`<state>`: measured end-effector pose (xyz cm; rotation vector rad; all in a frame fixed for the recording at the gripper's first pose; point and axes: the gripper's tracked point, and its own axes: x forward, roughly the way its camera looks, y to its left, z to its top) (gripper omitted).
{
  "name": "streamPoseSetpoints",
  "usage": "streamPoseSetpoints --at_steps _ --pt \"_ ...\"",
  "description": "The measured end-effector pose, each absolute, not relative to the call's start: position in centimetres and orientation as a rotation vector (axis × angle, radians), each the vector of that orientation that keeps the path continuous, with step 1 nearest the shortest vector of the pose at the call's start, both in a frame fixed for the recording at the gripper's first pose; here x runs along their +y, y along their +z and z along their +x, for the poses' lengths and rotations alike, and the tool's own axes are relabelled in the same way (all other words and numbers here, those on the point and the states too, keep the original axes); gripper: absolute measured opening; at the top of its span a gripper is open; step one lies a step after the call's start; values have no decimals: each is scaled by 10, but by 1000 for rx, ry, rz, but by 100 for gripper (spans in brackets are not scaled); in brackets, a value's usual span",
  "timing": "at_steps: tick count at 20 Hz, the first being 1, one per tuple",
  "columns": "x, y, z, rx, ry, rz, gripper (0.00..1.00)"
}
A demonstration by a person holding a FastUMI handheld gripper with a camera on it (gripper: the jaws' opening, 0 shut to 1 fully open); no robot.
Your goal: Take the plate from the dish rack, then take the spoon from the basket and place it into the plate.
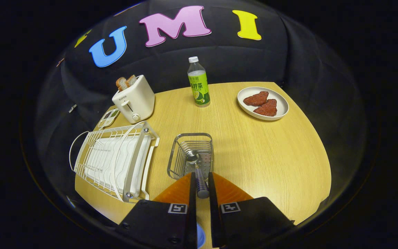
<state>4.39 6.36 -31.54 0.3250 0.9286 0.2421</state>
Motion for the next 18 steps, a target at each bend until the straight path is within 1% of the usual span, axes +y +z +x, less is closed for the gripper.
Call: streamPoseSetpoints --at_steps 1,4,11,18 --pt "61 -305 41 929 237 328 18" --pt "62 -310 45 924 224 320 13" --pt "53 -277 37 871 208 361 13" --pt "35 -221 4 794 218 468 13"
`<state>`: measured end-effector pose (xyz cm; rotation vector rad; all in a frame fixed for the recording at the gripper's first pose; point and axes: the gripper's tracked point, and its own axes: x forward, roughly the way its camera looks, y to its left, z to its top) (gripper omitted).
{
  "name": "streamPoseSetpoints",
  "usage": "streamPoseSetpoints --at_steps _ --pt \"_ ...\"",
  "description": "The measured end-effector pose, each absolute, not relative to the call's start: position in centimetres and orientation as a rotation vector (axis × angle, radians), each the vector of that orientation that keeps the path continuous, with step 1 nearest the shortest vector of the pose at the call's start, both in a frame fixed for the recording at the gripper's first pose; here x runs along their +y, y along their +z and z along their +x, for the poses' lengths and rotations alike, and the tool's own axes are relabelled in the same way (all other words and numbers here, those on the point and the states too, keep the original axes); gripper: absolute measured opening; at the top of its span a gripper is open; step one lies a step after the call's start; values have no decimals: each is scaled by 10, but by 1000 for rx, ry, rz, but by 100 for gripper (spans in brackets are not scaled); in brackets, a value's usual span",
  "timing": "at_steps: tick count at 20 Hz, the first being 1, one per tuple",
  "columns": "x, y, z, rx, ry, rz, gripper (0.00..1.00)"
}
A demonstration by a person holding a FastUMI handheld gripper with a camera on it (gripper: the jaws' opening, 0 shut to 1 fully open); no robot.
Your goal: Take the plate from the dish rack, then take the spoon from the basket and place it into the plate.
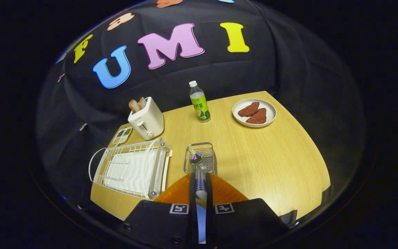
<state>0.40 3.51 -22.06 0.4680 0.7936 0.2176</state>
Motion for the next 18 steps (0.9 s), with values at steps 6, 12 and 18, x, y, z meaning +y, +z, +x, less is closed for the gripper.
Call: streamPoseSetpoints --at_steps 6,12,18 --pt "47 -207 -57 817 292 474 12" --pt "83 -241 -109 897 376 394 12" --pt "104 -280 -126 952 380 378 13"
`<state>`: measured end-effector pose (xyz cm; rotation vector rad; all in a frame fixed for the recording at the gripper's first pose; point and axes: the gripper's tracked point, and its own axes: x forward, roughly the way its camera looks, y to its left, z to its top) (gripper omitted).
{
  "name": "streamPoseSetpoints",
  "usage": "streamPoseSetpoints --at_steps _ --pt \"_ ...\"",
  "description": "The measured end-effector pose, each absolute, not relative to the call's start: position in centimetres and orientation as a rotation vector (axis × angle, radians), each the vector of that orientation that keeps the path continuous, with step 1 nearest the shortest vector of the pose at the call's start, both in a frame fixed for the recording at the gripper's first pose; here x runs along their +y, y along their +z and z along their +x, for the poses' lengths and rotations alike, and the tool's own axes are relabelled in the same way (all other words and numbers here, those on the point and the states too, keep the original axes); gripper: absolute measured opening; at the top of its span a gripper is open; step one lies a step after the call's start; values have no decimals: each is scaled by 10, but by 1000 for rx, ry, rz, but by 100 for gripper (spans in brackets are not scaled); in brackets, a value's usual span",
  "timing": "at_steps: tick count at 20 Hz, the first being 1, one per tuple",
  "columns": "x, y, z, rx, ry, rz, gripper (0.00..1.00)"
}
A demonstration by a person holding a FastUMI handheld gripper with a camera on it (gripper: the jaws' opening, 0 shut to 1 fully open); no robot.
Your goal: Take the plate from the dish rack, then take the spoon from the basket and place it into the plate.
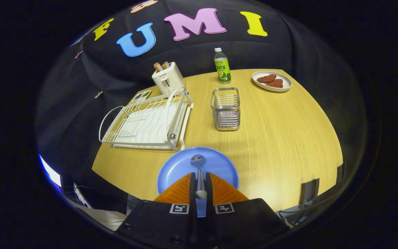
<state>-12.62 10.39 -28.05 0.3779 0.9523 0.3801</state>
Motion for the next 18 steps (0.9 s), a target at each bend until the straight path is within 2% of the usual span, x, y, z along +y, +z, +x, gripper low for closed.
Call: streamPoseSetpoints --at_steps 4,13,16,17,18 --pt "112 -286 -126 941 381 411 13" --pt "123 -322 -163 1066 420 371 18" --pt "125 -324 -167 1074 420 358 31" --pt "126 -324 -167 1072 420 352 39" --pt "125 -324 -166 1067 418 347 53"
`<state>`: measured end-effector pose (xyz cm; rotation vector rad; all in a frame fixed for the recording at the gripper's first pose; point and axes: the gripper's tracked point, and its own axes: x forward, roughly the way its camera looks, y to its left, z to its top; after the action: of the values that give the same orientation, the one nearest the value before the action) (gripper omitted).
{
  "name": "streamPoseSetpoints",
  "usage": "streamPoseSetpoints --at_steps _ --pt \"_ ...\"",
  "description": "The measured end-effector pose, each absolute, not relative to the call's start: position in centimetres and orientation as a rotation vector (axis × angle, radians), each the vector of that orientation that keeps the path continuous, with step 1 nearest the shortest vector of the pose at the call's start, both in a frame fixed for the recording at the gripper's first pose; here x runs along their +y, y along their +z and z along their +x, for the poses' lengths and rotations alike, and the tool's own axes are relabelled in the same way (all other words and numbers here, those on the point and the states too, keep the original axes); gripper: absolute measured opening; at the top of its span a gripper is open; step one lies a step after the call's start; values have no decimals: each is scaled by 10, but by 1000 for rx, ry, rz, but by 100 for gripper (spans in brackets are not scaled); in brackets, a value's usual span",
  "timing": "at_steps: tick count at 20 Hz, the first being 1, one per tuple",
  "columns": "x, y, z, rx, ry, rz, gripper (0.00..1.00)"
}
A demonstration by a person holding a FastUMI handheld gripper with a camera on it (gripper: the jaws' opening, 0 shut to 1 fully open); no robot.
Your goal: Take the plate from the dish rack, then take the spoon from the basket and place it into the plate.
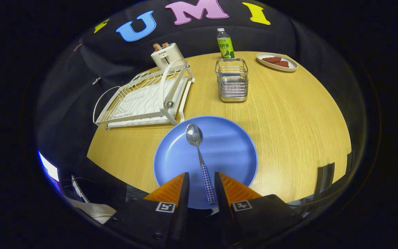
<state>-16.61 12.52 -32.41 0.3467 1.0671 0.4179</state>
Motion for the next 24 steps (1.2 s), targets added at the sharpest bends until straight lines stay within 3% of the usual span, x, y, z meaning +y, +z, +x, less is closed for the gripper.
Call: streamPoseSetpoints --at_steps 3,5,14,24 --pt "123 -325 -165 1063 412 326 91" --pt "122 -324 -166 1065 407 323 99" --pt "112 -258 -123 884 365 308 99" --pt "69 -97 -35 503 282 227 99"
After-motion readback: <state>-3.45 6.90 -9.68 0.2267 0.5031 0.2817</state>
